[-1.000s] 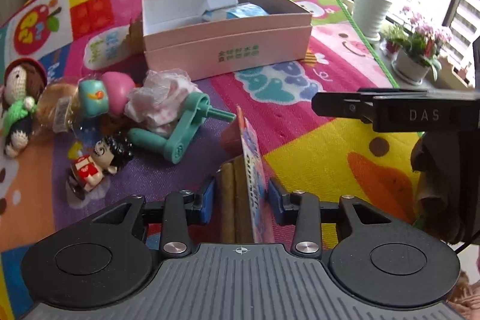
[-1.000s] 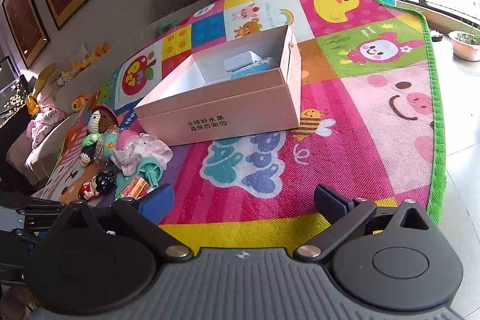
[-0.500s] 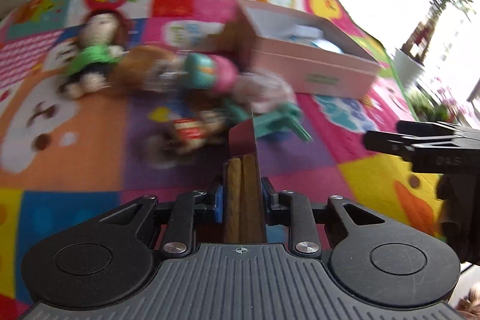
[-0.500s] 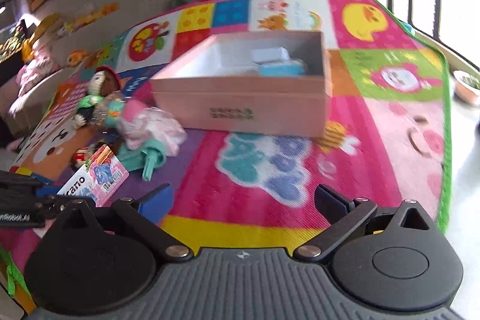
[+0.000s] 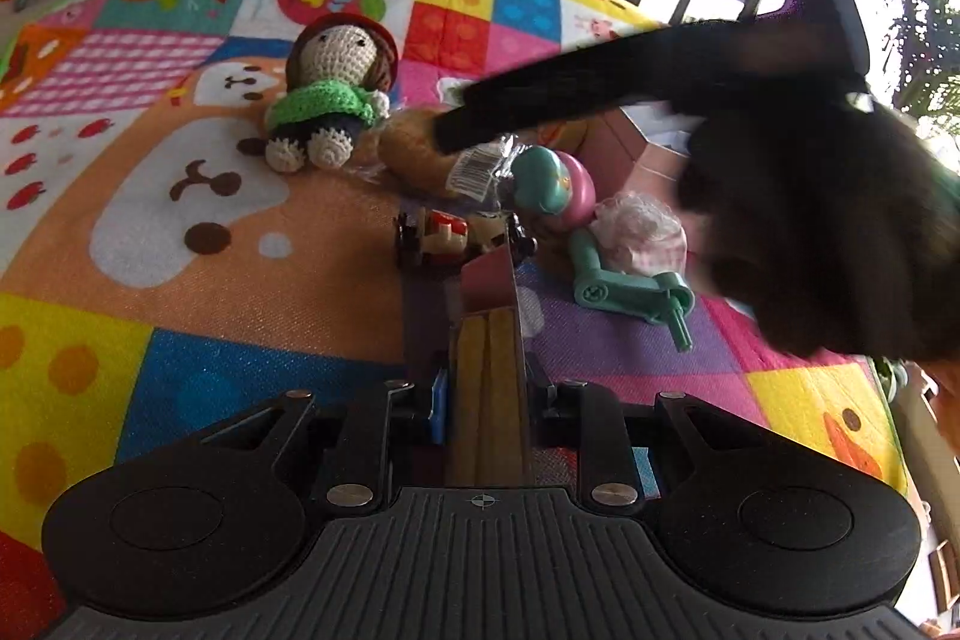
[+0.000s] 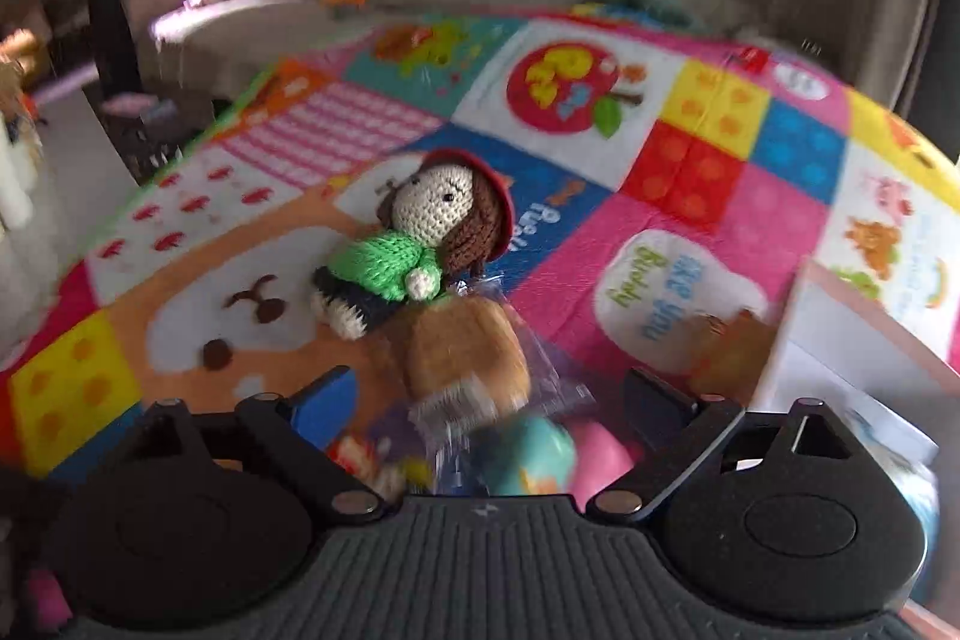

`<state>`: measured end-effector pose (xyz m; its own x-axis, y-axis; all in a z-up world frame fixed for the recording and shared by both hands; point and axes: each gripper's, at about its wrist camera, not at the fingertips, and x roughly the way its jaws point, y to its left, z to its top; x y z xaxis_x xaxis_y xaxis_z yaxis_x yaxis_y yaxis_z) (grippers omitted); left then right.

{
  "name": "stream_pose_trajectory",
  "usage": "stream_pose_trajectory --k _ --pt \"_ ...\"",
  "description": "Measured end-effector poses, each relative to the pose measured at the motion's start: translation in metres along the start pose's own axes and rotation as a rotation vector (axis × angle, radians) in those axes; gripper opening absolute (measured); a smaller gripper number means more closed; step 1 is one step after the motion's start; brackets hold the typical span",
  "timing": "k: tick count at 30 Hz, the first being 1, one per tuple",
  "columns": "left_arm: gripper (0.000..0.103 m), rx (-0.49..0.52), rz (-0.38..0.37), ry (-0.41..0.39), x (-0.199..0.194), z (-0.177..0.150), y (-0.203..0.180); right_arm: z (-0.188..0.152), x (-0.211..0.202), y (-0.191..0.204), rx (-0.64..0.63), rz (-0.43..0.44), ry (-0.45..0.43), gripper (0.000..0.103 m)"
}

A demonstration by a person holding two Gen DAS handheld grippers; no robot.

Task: Organize objects
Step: 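Lift the card pack with left gripper while right gripper grasps bread roll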

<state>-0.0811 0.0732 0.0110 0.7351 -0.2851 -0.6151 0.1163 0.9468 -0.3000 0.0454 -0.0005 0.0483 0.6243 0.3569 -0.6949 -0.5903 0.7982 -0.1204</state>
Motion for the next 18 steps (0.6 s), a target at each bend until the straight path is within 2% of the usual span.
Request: stream_pose_trajectory --k 4,6,8,10,12,18 --pt "0.027 -0.009 -0.01 -0.006 0.0 -0.001 0.002 0.012 0.046 0.002 0.001 -0.016 0.094 0.086" --pt "0.027 -0.009 -0.014 -0.01 -0.001 -0.001 0.002 0.013 0.056 0.001 0.011 0.012 0.122 0.08" --pt "0.027 -0.015 -0.02 -0.011 -0.001 -0.001 0.004 0.015 0.054 0.002 0.01 0.04 0.131 0.062" --pt "0.027 -0.019 -0.023 -0.011 -0.002 -0.002 0.004 0.016 0.042 0.003 -0.002 0.037 0.12 0.055" --pt "0.027 -0.018 -0.019 -0.012 -0.001 -0.001 0.004 0.014 0.021 0.002 -0.017 0.019 0.081 0.054" --pt "0.027 -0.02 -0.003 -0.01 -0.001 0.0 0.001 -0.017 -0.076 -0.035 0.101 0.099 -0.024 0.053"
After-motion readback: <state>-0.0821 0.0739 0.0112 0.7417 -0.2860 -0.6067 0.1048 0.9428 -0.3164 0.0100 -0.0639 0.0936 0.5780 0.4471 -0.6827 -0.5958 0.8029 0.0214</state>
